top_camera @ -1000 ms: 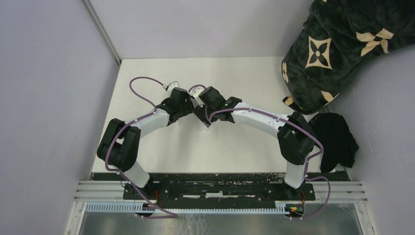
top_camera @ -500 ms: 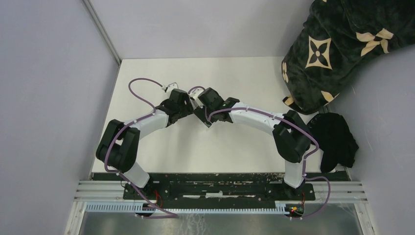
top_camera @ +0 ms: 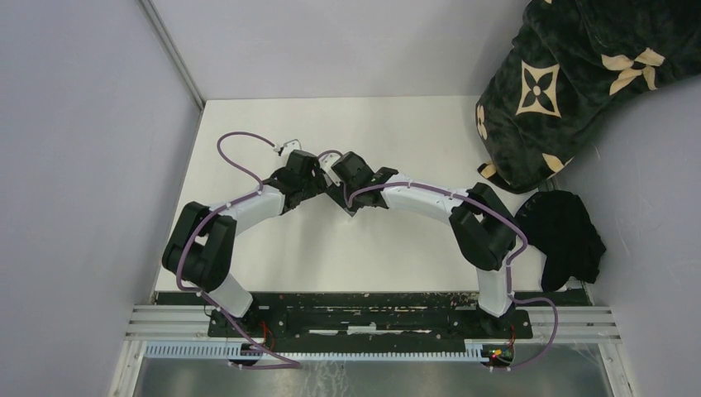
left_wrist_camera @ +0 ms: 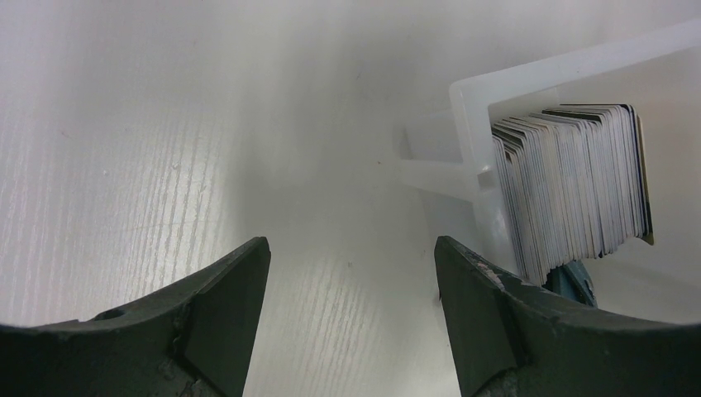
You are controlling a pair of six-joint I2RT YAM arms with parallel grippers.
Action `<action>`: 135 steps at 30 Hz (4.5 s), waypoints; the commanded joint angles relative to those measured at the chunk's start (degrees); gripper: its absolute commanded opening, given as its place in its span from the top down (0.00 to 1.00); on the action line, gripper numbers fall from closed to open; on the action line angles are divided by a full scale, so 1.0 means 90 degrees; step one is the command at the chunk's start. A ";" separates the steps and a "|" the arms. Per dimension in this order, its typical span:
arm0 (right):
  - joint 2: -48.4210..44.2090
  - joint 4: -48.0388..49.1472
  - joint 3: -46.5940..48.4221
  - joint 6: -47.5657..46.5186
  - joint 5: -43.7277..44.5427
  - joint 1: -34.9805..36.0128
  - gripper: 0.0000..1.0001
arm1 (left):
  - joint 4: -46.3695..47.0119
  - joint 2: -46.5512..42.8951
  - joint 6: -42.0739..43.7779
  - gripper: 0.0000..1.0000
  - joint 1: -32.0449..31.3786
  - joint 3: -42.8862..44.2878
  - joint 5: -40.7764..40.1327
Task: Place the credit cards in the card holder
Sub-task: Pick up the card holder from the storage box, then place the card holder at the center of the board.
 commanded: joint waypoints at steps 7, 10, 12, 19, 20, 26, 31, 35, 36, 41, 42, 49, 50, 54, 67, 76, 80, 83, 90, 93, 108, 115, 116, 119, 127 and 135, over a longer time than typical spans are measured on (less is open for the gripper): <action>0.0156 0.0722 0.0210 -0.0358 0.0348 0.0018 0.42 | 0.0237 -0.0099 0.0126 0.19 0.0003 -0.0039 -0.0070; 0.0174 0.0770 0.0202 -0.0443 0.0409 0.0018 0.47 | 0.0244 -0.0076 0.0117 0.19 0.0007 -0.0050 -0.0068; 0.0189 0.0781 0.0199 -0.0479 0.0449 0.0013 0.53 | 0.0239 -0.0063 0.0107 0.19 0.0001 -0.0071 -0.0070; 0.0096 0.0891 0.0109 -0.0543 0.0612 0.0018 0.85 | 0.0169 -0.0090 -0.0035 0.19 0.0008 -0.0085 -0.0135; 0.0080 0.0895 0.0114 -0.0555 0.0649 0.0018 0.93 | 0.0118 -0.0100 -0.0069 0.19 0.0006 -0.0064 -0.0182; -0.0085 0.0859 0.0184 -0.0596 0.0753 0.0019 0.99 | -0.0368 -0.0201 -0.0364 0.18 0.0006 0.0194 -0.0382; -0.0294 0.0802 0.0251 -0.0618 0.0833 0.0018 0.99 | -0.0778 -0.0387 -0.0573 0.18 0.0010 0.0447 -0.0452; -0.0538 0.0780 0.0255 -0.0637 0.0927 0.0028 0.99 | -0.1061 -0.0627 -0.0746 0.18 0.0013 0.0561 -0.0445; -0.0606 0.0774 0.0248 -0.0646 0.0954 0.0028 0.99 | -0.1127 -0.0690 -0.0792 0.18 0.0009 0.0582 -0.0432; -0.1029 0.0758 0.0135 -0.0746 0.1109 0.0082 0.99 | -0.1378 -0.1098 -0.1072 0.18 0.0003 0.0577 -0.0352; -0.1116 0.0709 0.0113 -0.0761 0.1132 0.0102 0.99 | -0.1418 -0.1209 -0.1125 0.18 0.0003 0.0563 -0.0322; -0.2001 0.0528 -0.0521 -0.0720 0.1567 0.0367 0.99 | -0.1664 -0.1720 -0.1450 0.19 0.0011 0.0493 0.0058; -0.2119 0.0440 -0.0594 -0.0632 0.1744 0.0427 0.99 | -0.1702 -0.1779 -0.1481 0.19 0.0004 0.0477 0.0133; -0.2455 -0.0347 -0.0674 0.0029 0.2581 0.0660 0.99 | -0.1776 -0.1979 -0.1639 0.21 -0.0011 0.0445 0.0494; -0.2449 -0.3915 -0.0770 0.3226 0.3893 0.0935 0.99 | -0.1698 -0.2001 -0.1808 0.25 -0.0716 0.0215 0.0706; -0.1297 -0.4141 -0.0795 0.4749 0.3530 0.1174 0.95 | -0.1538 -0.2462 -0.2148 0.26 -0.1117 -0.0474 0.0388; -0.0497 -0.4354 -0.0195 0.5346 0.3475 0.1252 0.84 | -0.1548 -0.2734 -0.2233 0.26 -0.1278 -0.0687 0.0207; -0.0315 -0.4131 0.0244 0.5353 0.3197 0.1364 0.70 | -0.1649 -0.2917 -0.2261 0.26 -0.1304 -0.0791 0.0090; -0.0736 -0.3402 0.0506 0.5046 0.2506 0.1414 0.39 | -0.1809 -0.3140 -0.2260 0.26 -0.1305 -0.0799 -0.0188; -0.0975 -0.3261 0.0481 0.4871 0.2512 0.1413 0.36 | -0.1812 -0.3103 -0.2268 0.26 -0.1305 -0.0758 -0.0210; -0.2226 -0.2541 -0.1263 0.3785 0.2446 0.0023 0.37 | -0.1528 -0.2520 -0.3061 0.29 -0.3065 -0.1110 -0.0624; -0.1709 -0.2109 -0.1315 0.3791 0.2121 -0.0406 0.58 | -0.1093 -0.1550 -0.3209 0.36 -0.3899 -0.1024 -0.0670; -0.1662 -0.2011 -0.1319 0.3800 0.2078 -0.0469 0.63 | -0.1053 -0.1395 -0.3189 0.37 -0.3962 -0.0974 -0.0664; -0.1444 -0.1854 -0.1239 0.3796 0.1887 -0.0687 0.71 | -0.0878 -0.0976 -0.3112 0.41 -0.4102 -0.0851 -0.0581; -0.0864 -0.1593 -0.1028 0.3885 0.1134 -0.1001 0.82 | -0.0660 -0.0240 -0.3039 0.43 -0.4304 -0.0578 -0.0483; -0.0635 -0.1417 -0.1122 0.4079 0.0671 -0.1056 0.85 | -0.1285 0.0409 -0.2825 0.41 -0.4297 0.0078 -0.0900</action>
